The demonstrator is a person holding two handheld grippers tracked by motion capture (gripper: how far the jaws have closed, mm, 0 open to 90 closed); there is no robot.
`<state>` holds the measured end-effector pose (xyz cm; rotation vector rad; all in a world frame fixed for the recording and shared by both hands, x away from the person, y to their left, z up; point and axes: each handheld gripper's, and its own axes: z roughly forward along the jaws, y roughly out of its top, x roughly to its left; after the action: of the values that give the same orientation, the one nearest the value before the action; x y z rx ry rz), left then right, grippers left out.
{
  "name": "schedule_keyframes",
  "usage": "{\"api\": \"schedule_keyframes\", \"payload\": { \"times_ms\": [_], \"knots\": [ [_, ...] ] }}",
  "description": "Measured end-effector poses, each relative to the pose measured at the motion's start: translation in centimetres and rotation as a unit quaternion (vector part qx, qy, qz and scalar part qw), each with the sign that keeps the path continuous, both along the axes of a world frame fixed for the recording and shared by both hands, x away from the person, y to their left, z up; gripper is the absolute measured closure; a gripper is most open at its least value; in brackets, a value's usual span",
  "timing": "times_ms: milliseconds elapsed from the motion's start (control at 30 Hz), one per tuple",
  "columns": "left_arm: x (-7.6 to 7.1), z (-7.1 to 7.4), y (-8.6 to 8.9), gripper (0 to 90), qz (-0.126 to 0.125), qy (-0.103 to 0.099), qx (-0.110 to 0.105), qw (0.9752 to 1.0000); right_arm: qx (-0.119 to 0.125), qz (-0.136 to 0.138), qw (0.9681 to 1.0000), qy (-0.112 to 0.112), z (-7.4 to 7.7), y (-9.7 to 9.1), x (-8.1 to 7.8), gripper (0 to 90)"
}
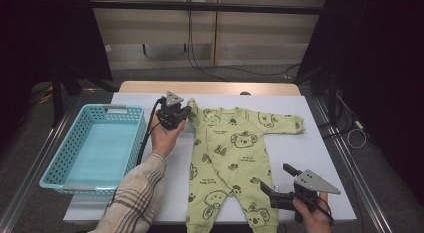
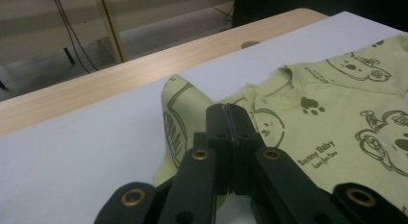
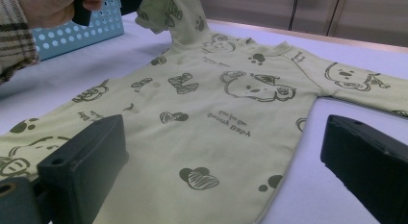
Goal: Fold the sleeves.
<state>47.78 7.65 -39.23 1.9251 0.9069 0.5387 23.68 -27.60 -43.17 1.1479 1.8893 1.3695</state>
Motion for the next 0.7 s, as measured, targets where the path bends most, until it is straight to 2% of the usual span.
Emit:
{"api": "schedule_keyframes", "payload": {
  "times_ms": [33,67,100,133,167,200,267,300,333,367,667,700],
  "knots": [
    [0.0,0.1,0.0,89.8,-0.012,0.000,0.017,0.9998,0.001,0.000,1.0000,0.000,0.0,0.0,0.0,1.8],
    [-0.1,0.0,-0.4,89.8,-0.004,0.000,-0.002,1.0000,0.001,-0.001,1.0000,0.001,0.0,0.0,0.0,1.7],
    [-0.2,-0.1,-0.5,89.8,-0.009,-0.001,-0.003,1.0000,0.003,-0.001,1.0000,0.000,0.0,0.0,0.0,1.6],
    [-0.2,0.0,-0.5,89.8,-0.021,-0.001,0.013,0.9997,0.002,-0.003,1.0000,0.000,0.0,-0.1,0.0,1.5],
    [-0.3,-0.2,-0.8,89.8,-0.018,-0.001,0.002,0.9998,0.001,-0.003,1.0000,-0.001,0.0,-0.1,0.0,1.4],
    [-0.3,-0.2,-0.8,89.8,-0.028,-0.001,0.015,0.9995,0.002,-0.003,1.0000,0.000,0.0,-0.1,0.0,1.4],
    [-0.3,-0.4,-1.0,89.8,-0.029,0.001,0.010,0.9995,0.002,-0.003,1.0000,0.001,0.0,-0.1,0.0,1.4],
    [-0.2,-0.4,-0.9,89.8,-0.038,0.004,0.027,0.9989,0.002,-0.003,1.0000,0.001,0.0,0.0,0.0,1.4],
    [-0.3,-0.6,-1.2,89.8,-0.034,0.004,0.010,0.9994,0.003,-0.003,1.0000,0.001,0.0,-0.1,0.0,1.4],
    [-0.3,-0.6,-1.3,89.8,-0.039,0.004,0.015,0.9991,0.003,-0.003,1.0000,0.001,0.0,-0.1,0.0,1.4],
    [-0.5,-1.0,-3.3,89.8,-0.055,0.010,0.007,0.9984,0.003,-0.003,1.0000,0.001,0.0,-0.1,0.0,1.4],
    [-0.5,-1.1,-3.5,89.8,-0.062,0.010,0.016,0.9979,0.004,-0.001,1.0000,0.001,0.0,-0.1,0.0,1.4]
  ]
}}
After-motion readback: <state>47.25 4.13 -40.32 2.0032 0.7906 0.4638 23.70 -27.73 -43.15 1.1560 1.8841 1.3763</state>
